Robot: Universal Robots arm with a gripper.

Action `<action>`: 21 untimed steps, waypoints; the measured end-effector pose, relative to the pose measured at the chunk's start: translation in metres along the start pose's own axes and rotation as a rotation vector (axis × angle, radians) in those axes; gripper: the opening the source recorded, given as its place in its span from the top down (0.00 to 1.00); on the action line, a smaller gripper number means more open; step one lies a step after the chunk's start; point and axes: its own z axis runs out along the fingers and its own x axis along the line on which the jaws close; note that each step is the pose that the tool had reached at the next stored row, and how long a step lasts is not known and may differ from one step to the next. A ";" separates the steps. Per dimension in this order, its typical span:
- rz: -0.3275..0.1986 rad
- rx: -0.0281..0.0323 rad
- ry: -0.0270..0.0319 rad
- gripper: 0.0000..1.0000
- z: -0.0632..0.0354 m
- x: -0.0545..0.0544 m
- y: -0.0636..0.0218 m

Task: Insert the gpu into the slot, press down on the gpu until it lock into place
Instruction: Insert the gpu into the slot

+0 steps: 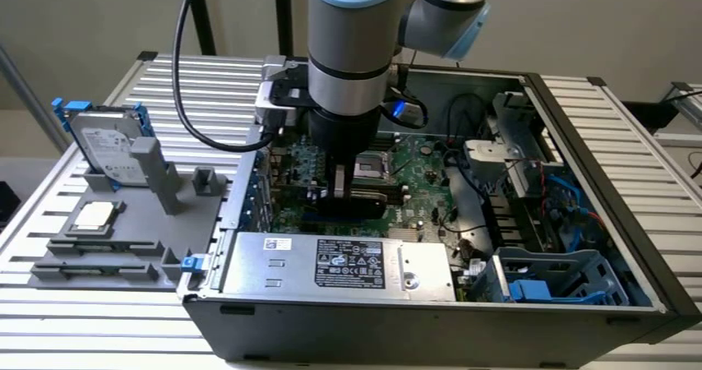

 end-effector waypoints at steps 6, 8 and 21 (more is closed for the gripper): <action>0.000 -0.0035 0.0000 0.74 0.0004 0.000 0.0000; 0.000 -0.0059 0.0000 0.74 0.0005 0.000 0.0000; 0.001 -0.0157 0.0007 0.74 0.0003 0.000 -0.0001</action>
